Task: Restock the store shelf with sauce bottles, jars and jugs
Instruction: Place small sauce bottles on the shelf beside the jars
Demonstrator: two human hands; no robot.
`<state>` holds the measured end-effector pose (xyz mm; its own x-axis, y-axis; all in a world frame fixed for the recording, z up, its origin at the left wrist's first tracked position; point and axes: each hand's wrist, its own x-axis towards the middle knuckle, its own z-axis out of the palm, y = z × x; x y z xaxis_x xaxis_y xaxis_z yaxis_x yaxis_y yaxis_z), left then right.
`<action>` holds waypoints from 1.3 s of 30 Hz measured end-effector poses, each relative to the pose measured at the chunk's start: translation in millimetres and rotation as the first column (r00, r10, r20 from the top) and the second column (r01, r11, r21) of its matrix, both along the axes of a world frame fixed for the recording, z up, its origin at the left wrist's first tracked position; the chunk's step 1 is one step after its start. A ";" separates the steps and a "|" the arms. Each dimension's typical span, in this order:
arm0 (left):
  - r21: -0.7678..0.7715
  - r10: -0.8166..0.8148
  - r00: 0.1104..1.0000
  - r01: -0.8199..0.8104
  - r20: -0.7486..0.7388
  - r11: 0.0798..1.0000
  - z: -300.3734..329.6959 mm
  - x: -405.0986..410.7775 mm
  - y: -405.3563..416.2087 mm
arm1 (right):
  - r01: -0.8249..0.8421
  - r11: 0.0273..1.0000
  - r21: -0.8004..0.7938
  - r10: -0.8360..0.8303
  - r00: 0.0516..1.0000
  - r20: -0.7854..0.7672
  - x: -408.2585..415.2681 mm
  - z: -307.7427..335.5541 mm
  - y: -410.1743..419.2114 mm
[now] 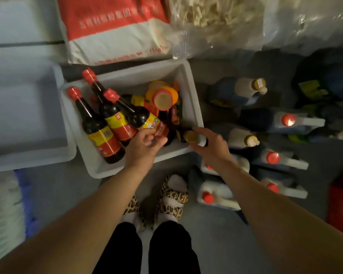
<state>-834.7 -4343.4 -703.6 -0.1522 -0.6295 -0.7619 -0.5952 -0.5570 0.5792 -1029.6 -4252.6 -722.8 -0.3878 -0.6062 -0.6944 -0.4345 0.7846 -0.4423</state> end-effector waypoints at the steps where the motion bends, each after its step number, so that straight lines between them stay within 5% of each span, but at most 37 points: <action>1: 0.002 0.004 1.000 -0.004 -0.008 1.000 -7.0 -1.8 1.7 | -0.011 1.000 -0.018 0.011 1.000 0.005 0.6 -7.3 1.4; 12: 0.018 -0.007 0.989 0.010 -0.146 1.000 -34.2 -9.5 1.9 | 0.121 0.973 -0.195 -0.103 0.989 0.103 -3.0 -16.7 -24.5; 17: 0.012 -0.185 0.957 0.193 -0.224 0.981 -30.8 -13.4 -11.2 | 0.132 0.923 -0.361 -0.077 0.984 0.164 -17.9 14.7 -46.4; 22: 0.129 -0.161 0.934 0.211 -0.319 0.969 -31.2 -6.5 -15.5 | 0.249 0.890 -0.381 -0.110 0.930 0.352 -9.4 40.2 -66.6; 30: 0.290 0.011 0.965 0.068 -0.263 0.954 -27.9 48.8 -2.4 | 0.370 0.897 -0.240 -0.205 0.832 0.516 32.9 28.0 -73.3; 32: 0.348 0.120 0.958 -0.023 -0.262 0.937 -28.9 63.4 2.2 | 0.537 0.829 -0.157 -0.430 0.791 0.435 37.8 6.4 -68.5; 34: 0.384 0.225 0.939 -0.113 -0.261 0.916 -30.1 76.5 4.4 | 0.562 0.825 -0.061 -0.542 0.816 0.199 38.7 -19.7 -65.5; 36: 0.381 0.279 0.924 -0.166 -0.262 0.909 -31.5 85.9 4.1 | 0.445 0.893 0.068 -0.446 0.895 -0.008 39.6 -41.0 -69.4; 39: 0.358 0.315 0.917 -0.216 -0.245 0.908 -37.6 93.4 -1.1 | 0.404 0.904 0.140 -0.397 0.915 -0.077 41.8 -71.6 -82.6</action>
<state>-741.3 -4344.5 -741.2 -0.2587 -0.4102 -0.8746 -0.2314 -0.8527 0.4684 -987.8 -4335.2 -794.4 -0.6091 -0.2840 -0.7405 -0.0868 0.9519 -0.2937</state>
